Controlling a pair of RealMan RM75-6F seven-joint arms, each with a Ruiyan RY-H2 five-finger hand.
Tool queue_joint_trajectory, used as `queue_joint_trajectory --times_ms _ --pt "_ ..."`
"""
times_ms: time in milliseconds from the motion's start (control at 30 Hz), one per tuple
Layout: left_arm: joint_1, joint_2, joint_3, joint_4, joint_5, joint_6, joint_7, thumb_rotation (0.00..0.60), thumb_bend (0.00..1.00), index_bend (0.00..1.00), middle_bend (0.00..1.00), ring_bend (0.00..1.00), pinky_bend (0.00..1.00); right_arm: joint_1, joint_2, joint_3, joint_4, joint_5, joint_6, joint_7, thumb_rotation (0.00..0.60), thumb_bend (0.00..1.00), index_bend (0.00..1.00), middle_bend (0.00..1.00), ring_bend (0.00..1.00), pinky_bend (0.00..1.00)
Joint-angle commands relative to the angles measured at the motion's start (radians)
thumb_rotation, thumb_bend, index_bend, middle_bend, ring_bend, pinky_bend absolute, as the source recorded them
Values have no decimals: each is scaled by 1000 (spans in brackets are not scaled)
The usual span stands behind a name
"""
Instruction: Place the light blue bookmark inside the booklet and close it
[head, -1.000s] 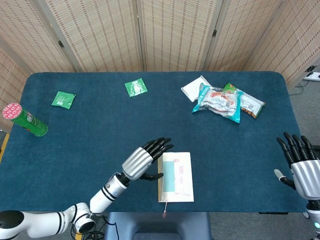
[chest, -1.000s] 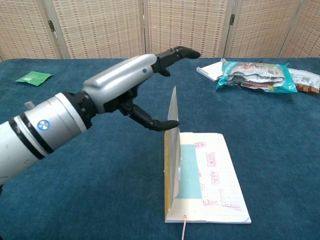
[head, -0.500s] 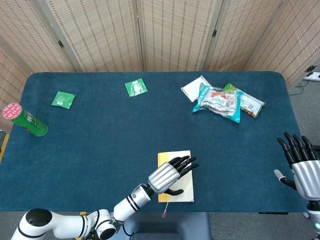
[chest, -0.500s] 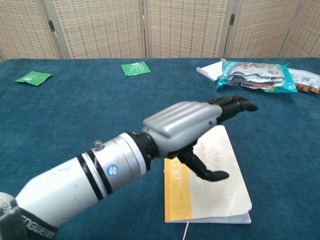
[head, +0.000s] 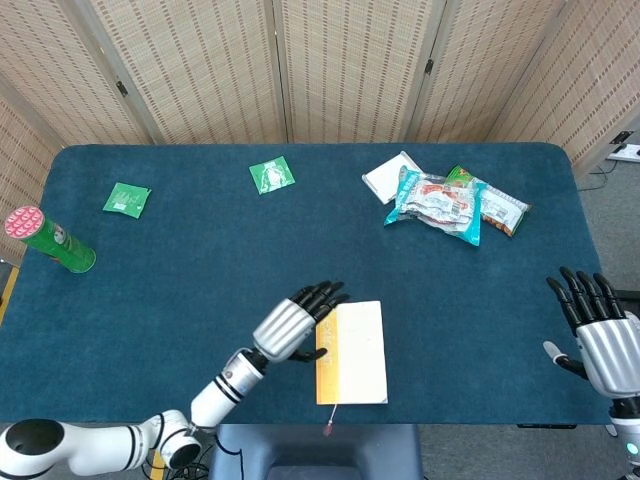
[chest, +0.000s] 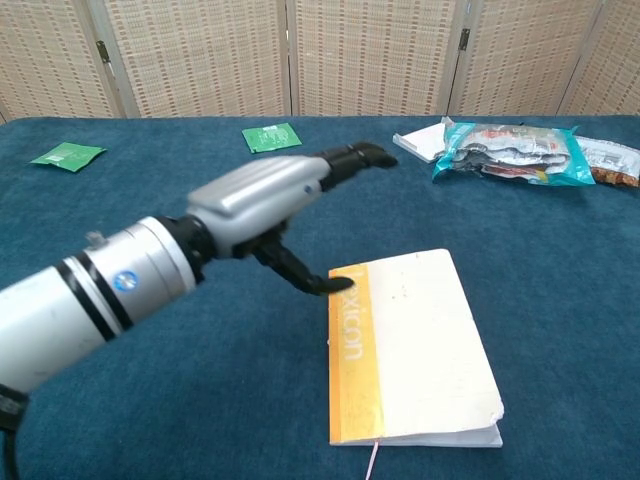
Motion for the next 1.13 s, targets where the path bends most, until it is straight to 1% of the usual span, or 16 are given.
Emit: queue_joint_trajectory --times_ms 33,133,267,300,367,467,600,700,800,967,1133 --pt "71 130 2 -61 -20 71 -19 600 246 0 0 0 197 1 -1 0 2 0 -5 0 600 98 0 0 0 0" --pt "115 193 10 -67 -31 112 -22 600 246 0 0 0 197 3 2 -2 3 7 -19 -6 600 101 0 0 0 0" --pt "185 310 26 -111 -82 142 -14 600 246 0 0 0 197 8 18 -5 -6 25 -53 -5 600 132 0 0 0 0" --pt "201 331 30 -117 -90 153 -12 600 246 0 0 0 197 9 18 -3 -4 25 -52 0 600 157 0 0 0 0" --pt "240 372 42 -125 -105 183 -7 600 246 10 0 0 197 10 16 -4 8 16 -48 25 600 248 0 0 0 0" --pt "295 418 67 -131 -111 227 -5 600 246 40 0 0 197 7 14 -8 22 16 -47 62 600 282 0 0 0 0" --pt "364 475 107 -145 -112 275 4 600 246 69 0 0 197 -7 13 -12 29 24 -37 78 600 261 0 0 0 0" --pt "412 519 133 -173 -118 303 25 600 246 70 0 0 197 -21 19 -18 25 31 -31 89 600 204 0 0 0 0" --pt "454 548 157 -201 -111 333 41 600 246 81 0 0 197 -34 22 -23 21 41 -29 95 600 167 0 0 0 0" --pt "511 571 180 -240 -110 372 74 600 246 95 0 0 197 -51 20 -29 14 61 -34 109 600 162 0 0 0 0" --pt "561 579 195 -279 -103 410 96 600 246 95 0 0 197 -51 7 -33 21 51 -39 129 600 162 0 0 0 0"
